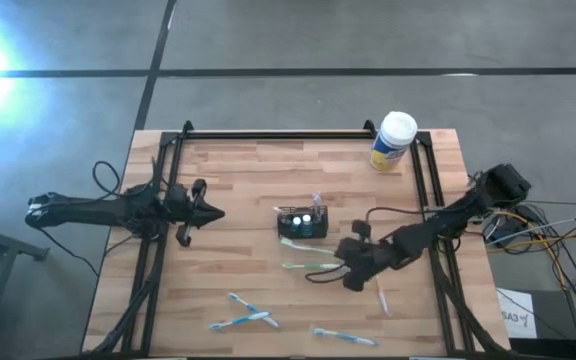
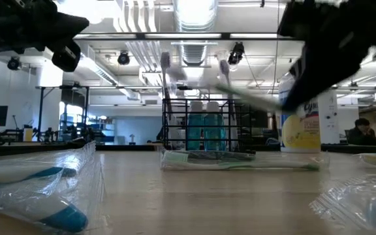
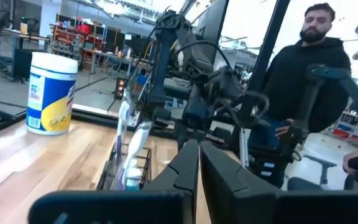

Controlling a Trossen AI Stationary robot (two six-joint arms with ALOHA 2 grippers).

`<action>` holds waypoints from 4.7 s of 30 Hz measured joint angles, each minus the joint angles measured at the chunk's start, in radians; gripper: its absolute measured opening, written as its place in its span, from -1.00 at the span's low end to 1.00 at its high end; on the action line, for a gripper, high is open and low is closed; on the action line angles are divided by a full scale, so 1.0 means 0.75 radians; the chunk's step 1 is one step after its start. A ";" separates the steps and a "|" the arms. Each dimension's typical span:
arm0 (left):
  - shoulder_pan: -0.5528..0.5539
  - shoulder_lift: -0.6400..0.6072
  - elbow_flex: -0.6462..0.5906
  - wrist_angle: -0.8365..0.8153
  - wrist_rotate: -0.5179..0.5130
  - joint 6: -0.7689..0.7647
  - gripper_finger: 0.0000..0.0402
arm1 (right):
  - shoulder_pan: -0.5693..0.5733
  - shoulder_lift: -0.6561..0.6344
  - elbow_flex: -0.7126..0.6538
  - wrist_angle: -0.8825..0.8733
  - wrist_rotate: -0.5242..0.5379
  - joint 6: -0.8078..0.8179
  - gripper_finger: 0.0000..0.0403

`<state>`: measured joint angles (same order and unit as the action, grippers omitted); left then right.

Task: Pick & Place toothbrushing station
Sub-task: Put the top green toothbrush into the black organizer

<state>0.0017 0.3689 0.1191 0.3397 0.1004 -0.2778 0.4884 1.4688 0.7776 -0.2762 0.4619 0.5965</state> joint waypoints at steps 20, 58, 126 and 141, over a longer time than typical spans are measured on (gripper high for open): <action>-0.452 0.723 0.379 0.308 -0.395 0.314 -0.47 | 0.031 -0.099 0.001 0.807 0.218 -0.599 -0.93; -0.436 1.329 0.840 0.615 -0.867 0.417 -0.15 | -0.046 0.229 0.000 1.331 0.661 -0.970 -0.94; -0.417 1.215 0.772 0.033 -0.911 0.520 -0.87 | 0.094 -0.078 -0.086 0.870 0.535 -0.835 -0.95; -0.401 1.225 0.848 -0.151 -0.914 0.481 -0.87 | 0.093 -0.080 -0.090 0.872 0.534 -0.831 -0.95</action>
<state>-0.2990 1.2880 0.7553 0.2264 -0.5852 0.0833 0.5583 1.4090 0.7101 0.3775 0.8627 -0.0266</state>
